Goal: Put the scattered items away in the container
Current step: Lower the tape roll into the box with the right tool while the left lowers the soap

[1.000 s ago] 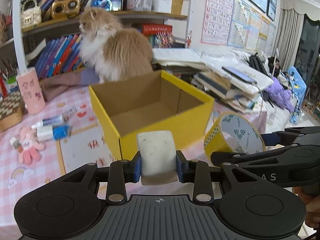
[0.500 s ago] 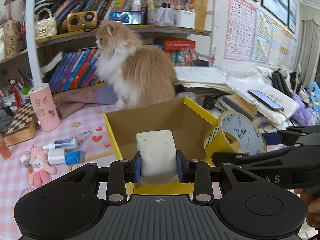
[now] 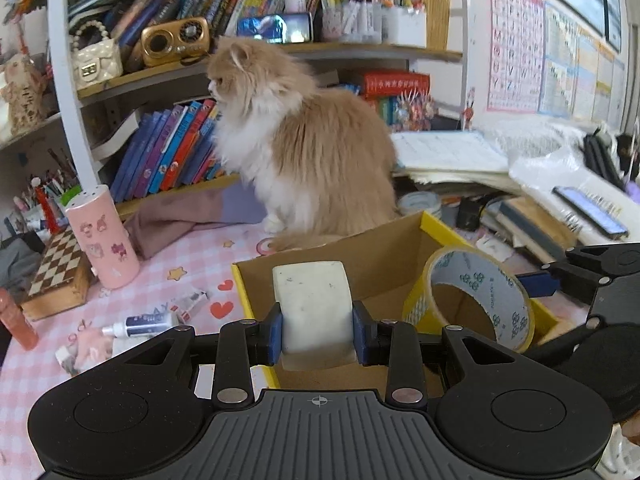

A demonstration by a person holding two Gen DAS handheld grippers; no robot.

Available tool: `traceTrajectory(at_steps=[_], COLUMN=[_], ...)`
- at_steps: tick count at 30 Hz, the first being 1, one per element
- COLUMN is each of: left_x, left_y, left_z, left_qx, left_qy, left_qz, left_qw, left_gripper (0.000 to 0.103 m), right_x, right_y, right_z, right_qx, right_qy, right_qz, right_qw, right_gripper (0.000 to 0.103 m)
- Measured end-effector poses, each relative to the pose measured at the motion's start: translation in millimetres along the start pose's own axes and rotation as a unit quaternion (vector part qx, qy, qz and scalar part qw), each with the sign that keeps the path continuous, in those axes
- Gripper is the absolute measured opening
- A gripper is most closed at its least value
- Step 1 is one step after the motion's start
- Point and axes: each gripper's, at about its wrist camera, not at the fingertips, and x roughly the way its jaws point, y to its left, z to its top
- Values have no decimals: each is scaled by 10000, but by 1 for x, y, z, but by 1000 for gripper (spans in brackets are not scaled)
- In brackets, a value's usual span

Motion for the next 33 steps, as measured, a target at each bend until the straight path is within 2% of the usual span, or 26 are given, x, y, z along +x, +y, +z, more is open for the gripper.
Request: traceTrajectory(at_steps=[9, 15, 26, 30, 32, 33], left_x=[52, 74, 85, 85, 81, 79], left_y=[-2, -6, -13, -16, -17, -18], left_z=[4, -3, -12, -16, -16, -15], left_qx=[223, 299, 278, 336, 342, 349], left_qy=[639, 1000, 1222, 1252, 1180, 1097], left_qz=[2, -166, -225, -132, -38, 4], left_qw=[9977, 9944, 9919, 9915, 9924, 9934], left_gripper=[32, 33, 34, 37, 44, 52], right_x=[54, 64, 72, 73, 72, 72], right_y=[-2, -9, -15, -16, -16, -16], right_z=[-3, -4, -9, -9, -9, -9], right_qx=[-505, -352, -127, -88, -90, -86], right_qy=[651, 816, 1015, 1030, 1025, 1021], right_qz=[195, 335, 292, 315, 312, 312], right_qw=[9964, 9955, 9943, 9941, 9942, 9942], right_gripper=[81, 81, 81, 81, 81, 81])
